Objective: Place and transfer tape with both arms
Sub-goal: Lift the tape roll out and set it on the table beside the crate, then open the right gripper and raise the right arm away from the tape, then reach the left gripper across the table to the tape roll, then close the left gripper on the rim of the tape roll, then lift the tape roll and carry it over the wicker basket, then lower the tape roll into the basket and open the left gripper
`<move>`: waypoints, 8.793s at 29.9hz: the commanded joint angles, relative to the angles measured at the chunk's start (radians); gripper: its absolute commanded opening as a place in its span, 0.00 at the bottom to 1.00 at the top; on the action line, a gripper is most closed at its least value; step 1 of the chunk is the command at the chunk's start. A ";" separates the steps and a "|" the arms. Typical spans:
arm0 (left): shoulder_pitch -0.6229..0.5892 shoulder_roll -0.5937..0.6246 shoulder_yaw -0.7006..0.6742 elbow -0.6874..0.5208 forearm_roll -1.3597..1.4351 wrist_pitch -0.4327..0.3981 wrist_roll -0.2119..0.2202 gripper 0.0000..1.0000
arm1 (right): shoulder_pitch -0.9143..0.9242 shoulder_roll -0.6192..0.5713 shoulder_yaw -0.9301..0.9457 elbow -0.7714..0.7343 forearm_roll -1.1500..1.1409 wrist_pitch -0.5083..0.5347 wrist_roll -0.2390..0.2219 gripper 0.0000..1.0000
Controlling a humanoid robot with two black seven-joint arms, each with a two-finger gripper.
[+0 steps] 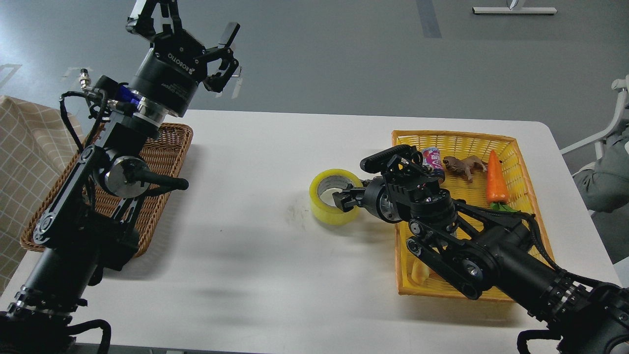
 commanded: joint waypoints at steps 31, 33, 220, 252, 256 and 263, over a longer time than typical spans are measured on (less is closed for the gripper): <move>0.038 0.040 -0.033 -0.003 -0.002 0.003 0.002 0.98 | -0.011 0.000 0.186 0.139 0.089 -0.131 -0.008 1.00; 0.038 0.051 -0.034 -0.003 -0.005 0.006 0.002 0.98 | -0.017 0.000 0.234 0.185 0.089 -0.131 -0.008 1.00; -0.697 0.095 1.431 1.060 0.851 0.514 -0.325 0.00 | -0.461 -0.014 0.906 0.661 1.059 -0.148 0.118 1.00; -0.444 0.431 1.432 1.071 0.801 0.598 -0.325 0.00 | -0.481 0.000 0.900 0.644 1.060 -0.147 0.118 1.00; -0.407 0.456 1.432 1.071 0.788 0.617 -0.325 0.00 | -0.481 0.000 0.900 0.639 1.060 -0.147 0.118 1.00; -0.372 0.468 1.432 1.059 0.753 0.617 -0.325 0.00 | -0.479 0.000 0.901 0.639 1.060 -0.147 0.118 1.00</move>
